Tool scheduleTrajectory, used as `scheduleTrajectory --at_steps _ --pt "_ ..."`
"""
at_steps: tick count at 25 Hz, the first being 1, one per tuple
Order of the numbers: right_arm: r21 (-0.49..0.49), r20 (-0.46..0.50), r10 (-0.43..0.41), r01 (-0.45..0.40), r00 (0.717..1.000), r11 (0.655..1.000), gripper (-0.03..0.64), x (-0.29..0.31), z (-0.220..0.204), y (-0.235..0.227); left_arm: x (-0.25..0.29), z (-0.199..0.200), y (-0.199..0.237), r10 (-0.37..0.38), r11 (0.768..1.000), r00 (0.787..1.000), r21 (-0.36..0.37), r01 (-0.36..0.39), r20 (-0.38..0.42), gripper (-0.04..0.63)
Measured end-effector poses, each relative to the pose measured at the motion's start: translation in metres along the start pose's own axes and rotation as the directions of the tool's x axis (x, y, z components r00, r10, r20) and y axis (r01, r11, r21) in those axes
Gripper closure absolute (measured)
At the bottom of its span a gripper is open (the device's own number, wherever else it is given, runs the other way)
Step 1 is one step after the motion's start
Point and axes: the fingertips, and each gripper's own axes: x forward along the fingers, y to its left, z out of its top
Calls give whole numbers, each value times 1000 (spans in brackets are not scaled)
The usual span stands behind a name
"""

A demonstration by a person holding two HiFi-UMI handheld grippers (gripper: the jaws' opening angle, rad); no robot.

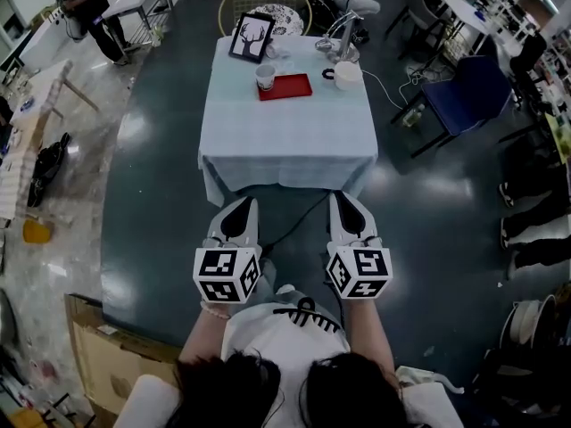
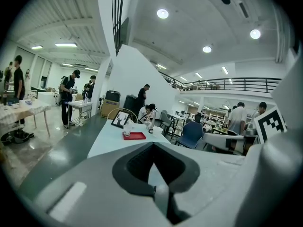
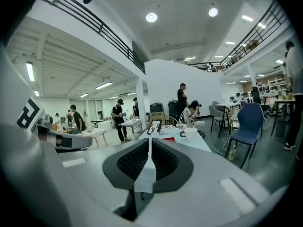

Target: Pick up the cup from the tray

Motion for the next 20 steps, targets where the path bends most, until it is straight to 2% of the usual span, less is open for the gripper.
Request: scheduleTrajectory --at_steps 4,7,11,15,20 --pt "74 -6 45 -44 999 996 580 8 -2 -5 10 4 2 -1 1000 1000 -7 1 2 595" --pt "75 -25 71 -69 997 995 557 18 -3 -7 19 8 6 2 1000 1000 -26 -2 10 595" --pt "55 -37 61 -59 997 997 514 32 4 -16 37 14 10 1 1000 1000 -23 -1 5 594" --pt "46 -43 54 -52 998 998 499 46 9 -22 51 20 14 -6 1000 1000 -23 6 5 595" --pt "124 -21 46 -43 999 991 461 64 21 -27 69 28 24 -18 1000 1000 -23 18 -3 594"
